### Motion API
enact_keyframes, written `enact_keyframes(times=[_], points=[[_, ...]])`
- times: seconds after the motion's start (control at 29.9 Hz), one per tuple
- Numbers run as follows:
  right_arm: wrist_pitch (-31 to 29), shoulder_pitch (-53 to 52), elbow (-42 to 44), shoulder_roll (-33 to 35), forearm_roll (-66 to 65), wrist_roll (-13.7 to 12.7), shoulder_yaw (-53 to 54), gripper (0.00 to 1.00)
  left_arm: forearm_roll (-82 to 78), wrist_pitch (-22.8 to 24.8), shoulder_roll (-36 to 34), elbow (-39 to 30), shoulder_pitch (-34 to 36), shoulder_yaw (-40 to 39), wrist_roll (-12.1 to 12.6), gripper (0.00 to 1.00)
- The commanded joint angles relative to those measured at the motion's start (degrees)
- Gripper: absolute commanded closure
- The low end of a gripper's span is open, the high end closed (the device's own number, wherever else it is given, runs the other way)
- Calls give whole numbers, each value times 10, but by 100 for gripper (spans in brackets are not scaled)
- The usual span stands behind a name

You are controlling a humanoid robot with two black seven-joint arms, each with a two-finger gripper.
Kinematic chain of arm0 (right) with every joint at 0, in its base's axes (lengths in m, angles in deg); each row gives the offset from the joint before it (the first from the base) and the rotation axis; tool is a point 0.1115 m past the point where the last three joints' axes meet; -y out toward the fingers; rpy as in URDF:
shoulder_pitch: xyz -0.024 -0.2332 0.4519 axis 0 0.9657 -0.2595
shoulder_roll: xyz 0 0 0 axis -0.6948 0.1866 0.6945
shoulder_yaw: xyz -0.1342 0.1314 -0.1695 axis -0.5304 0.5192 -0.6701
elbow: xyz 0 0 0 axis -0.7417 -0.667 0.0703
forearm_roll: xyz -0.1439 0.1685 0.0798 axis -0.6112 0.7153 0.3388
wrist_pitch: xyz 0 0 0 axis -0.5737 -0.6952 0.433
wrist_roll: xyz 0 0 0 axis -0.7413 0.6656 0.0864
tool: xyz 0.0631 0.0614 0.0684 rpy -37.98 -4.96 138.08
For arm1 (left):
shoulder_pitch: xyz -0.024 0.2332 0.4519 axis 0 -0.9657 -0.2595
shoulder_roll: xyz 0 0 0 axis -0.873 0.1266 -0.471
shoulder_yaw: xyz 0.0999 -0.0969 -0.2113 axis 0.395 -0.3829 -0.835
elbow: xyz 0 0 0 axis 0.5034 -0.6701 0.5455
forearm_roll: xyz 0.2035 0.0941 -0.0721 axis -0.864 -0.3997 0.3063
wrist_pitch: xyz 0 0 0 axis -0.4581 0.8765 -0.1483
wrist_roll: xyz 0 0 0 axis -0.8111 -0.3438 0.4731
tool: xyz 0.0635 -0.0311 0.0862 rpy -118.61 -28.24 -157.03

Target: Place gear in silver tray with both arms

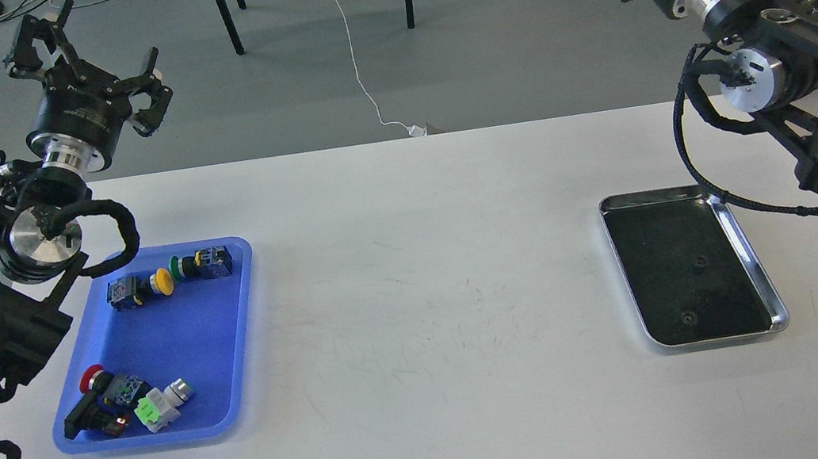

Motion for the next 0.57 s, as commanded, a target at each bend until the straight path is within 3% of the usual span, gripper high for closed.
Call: enact_keyframes(times=[0.0,0.1,0.33,0.54], points=[[-23,23,13,-7,126,-42,19,1,3,5,8,0,-6,0,0,2],[-43,57,13,-7,208,-50,68,1,4,5,26,0,-10,0,0,2],[-49,137,8,-22,221,-51,215,1,6,6,28,-6,-18,-9,0,2],[-49,147,9,-46,213,-41,216,1,5,4,31,-6,-19,-4,-7,2]])
